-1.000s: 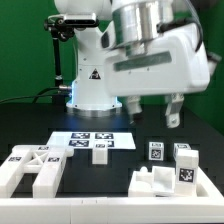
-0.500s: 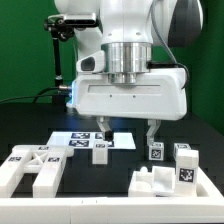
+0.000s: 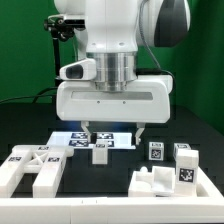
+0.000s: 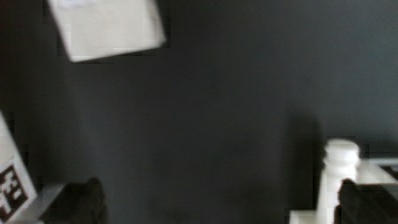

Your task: Assemble chair

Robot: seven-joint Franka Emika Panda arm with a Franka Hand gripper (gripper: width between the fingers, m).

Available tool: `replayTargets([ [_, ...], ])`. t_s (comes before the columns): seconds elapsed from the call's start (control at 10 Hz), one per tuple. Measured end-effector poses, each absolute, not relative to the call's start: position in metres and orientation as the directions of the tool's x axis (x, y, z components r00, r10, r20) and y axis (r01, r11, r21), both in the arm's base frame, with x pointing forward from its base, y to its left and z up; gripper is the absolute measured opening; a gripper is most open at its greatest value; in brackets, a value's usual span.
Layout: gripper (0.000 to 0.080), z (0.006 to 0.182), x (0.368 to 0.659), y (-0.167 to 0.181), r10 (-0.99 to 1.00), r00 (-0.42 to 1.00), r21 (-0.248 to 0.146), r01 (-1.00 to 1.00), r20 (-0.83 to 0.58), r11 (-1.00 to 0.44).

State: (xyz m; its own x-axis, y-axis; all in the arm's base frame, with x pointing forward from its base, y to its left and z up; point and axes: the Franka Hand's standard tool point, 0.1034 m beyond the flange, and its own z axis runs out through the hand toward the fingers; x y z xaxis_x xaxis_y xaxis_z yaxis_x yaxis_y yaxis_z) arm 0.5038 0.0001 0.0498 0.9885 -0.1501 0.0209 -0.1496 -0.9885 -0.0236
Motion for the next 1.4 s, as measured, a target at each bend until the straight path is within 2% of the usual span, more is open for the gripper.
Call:
replayTargets([
  [0.3,0.0649,0.050,0.504,0.003,-0.155,0.988,-0.034,-0.155,-0.013,-0.987],
  [0.4,0.0649,0.048,0.496,0.005,-0.150,0.985,-0.047,-0.154,-0.087,-0.987],
  [0.5,0.0649,0.046,0.483,0.000,-0.115,0.961,-0.058,-0.134,-0.253,-0.989],
  [0.6,0.0649,0.049,0.480,-0.005,-0.070,0.909,-0.026,-0.088,-0.412,-0.996],
  [0.8,0.0649,0.052,0.481,0.000,-0.068,0.835,-0.015,-0.091,-0.545,-0.996],
  [1.1,0.0649,0.047,0.474,-0.006,-0.069,0.710,-0.010,-0.107,-0.701,-0.994],
  [1.2,0.0649,0.041,0.463,-0.010,-0.066,0.601,-0.011,-0.123,-0.797,-0.992],
  [1.3,0.0649,0.029,0.473,-0.013,-0.064,0.549,0.000,-0.116,-0.833,-0.993],
  [1.4,0.0649,0.029,0.483,-0.010,-0.064,0.579,0.002,-0.107,-0.812,-0.994],
])
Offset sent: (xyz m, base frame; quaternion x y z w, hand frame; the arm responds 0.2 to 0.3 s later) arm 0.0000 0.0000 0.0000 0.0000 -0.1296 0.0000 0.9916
